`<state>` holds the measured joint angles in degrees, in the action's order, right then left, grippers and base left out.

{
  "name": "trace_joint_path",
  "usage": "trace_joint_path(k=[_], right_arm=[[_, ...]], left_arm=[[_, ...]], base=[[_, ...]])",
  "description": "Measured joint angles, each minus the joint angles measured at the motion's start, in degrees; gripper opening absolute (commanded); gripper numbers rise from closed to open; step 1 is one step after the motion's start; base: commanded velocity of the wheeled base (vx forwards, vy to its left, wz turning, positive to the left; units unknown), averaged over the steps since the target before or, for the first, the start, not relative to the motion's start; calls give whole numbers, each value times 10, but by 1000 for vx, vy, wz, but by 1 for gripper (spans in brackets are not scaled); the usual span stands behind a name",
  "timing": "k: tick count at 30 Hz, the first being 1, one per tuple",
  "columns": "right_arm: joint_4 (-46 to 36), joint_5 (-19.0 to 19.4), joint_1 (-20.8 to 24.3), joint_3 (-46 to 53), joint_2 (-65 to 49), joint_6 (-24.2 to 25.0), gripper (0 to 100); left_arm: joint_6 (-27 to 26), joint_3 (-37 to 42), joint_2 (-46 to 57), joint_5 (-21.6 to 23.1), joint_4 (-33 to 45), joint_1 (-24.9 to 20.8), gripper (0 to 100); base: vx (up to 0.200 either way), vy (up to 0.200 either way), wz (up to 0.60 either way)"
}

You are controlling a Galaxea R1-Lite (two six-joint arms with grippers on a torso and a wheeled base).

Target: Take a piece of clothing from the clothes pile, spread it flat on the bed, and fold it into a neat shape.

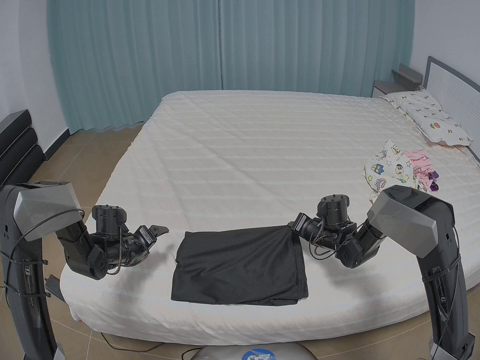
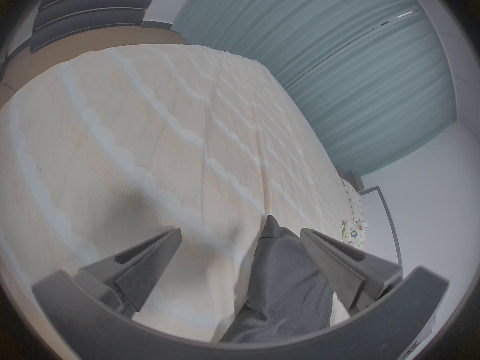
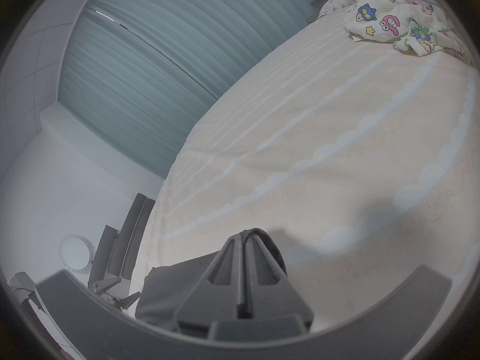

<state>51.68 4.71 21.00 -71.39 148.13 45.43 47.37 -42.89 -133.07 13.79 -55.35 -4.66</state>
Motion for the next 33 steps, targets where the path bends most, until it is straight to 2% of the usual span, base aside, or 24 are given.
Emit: trace_joint_path(k=[9,18,24,33], right_arm=[[30,-1,-5,22,-8,0,100],[92,-1,-34,158,-90,-8,100],[142,-1,-58,287,-196,-27,100],[163,-1,-87,446,-426,-104,100]], left_arm=[[0,0,0,0,0,0,100],[-5,16,32,-8,1,-2,100],[-18,33,110,-25,5,-6,100],[-61,76,253,-70,17,-5,100]], base=[[0,0,0],[0,0,0],[0,0,0],[0,0,0]])
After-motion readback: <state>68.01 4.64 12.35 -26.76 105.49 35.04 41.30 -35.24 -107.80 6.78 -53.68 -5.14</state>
